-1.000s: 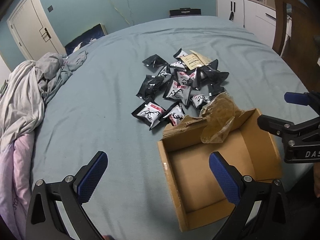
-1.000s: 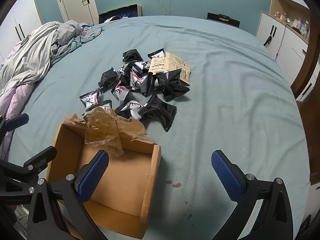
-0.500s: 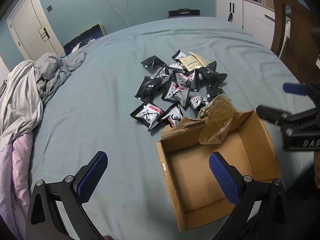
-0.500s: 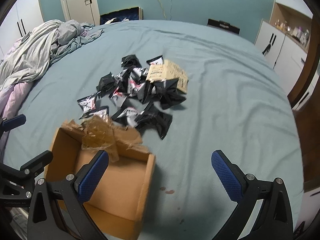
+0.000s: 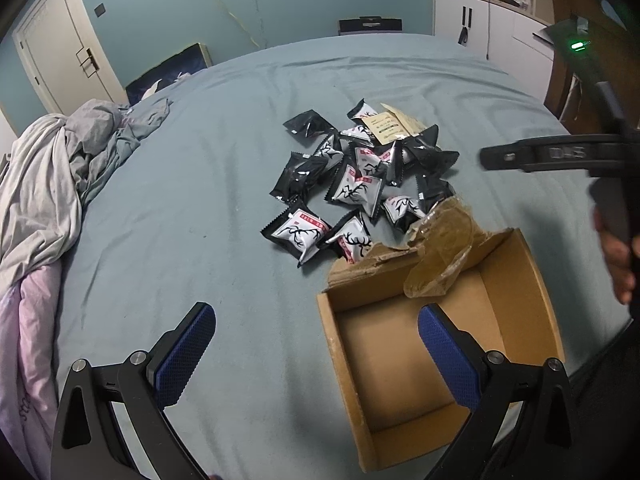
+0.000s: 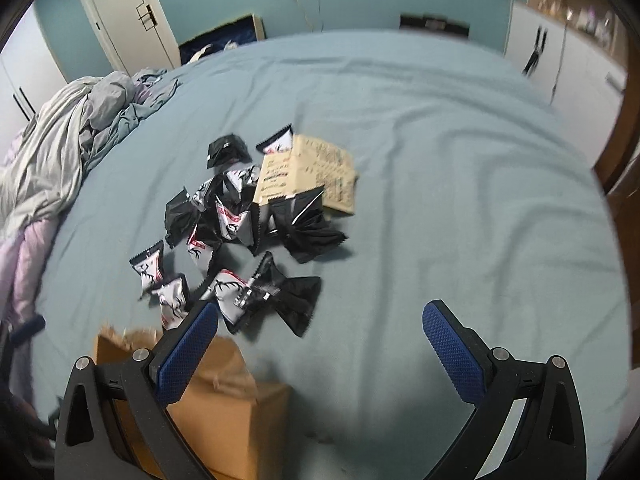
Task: Organize snacks
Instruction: 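Grasp a white deer-print packet with the left gripper while the right grasps a black packet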
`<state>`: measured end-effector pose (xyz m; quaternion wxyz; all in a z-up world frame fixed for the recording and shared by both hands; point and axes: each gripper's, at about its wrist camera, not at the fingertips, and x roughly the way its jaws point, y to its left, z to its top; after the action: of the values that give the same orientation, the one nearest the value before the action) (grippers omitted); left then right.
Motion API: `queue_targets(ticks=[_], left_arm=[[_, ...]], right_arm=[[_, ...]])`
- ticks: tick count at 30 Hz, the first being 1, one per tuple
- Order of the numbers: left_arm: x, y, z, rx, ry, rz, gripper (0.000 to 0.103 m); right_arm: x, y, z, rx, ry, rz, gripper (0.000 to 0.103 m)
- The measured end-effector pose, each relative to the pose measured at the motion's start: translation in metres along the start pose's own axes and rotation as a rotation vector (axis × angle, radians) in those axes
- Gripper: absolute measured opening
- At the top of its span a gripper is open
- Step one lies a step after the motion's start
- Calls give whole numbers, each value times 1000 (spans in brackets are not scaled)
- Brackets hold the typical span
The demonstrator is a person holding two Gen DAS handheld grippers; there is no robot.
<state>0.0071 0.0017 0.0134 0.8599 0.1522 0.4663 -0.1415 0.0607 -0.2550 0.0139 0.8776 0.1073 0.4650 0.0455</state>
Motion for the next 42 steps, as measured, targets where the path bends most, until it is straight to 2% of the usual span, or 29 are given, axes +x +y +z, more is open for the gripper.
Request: queue_targets(ticks=[5,9,12,14,17,20,26,31,35,37,39,40,42], left_arm=[[8,12,3,-47,19,-12,103],[15,21,10,-94,17,1,103],[20,25,16,-109,7,4,103],[23,27,20,-115,4,-1,103],[30,33,26,-128,-3,-33,103],[43,40,34,-132,-4,-43,103],[85,61,47,-178,50,-32,103],[135,69,63,-252,205,-122,101],[153,67,75,-289,236,-181,99],[162,65,79,-296,266,-202,92],[173,62,78,-305,307,-231,64],[175,61,76,-310,322,-230,63],[171,58,73,-299,294,-212,57]], right_arm=[[52,-14,17,77,132,73,102],[88,-18,25,106,222,101,87],[103,-12,27,75,248,85,85],[108,-8,28,40,230,65,82],[108,-3,26,0,212,39,51],[103,-5,28,-6,192,45,33],[70,0,29,28,72,63,32],[35,1,20,31,-12,65,32],[5,7,-1,8,-57,69,32],[-11,12,-13,-10,-78,64,32],[-26,15,-23,-28,-103,59,32],[-36,16,-30,-39,-123,53,32],[-56,17,-46,-43,-165,49,32]])
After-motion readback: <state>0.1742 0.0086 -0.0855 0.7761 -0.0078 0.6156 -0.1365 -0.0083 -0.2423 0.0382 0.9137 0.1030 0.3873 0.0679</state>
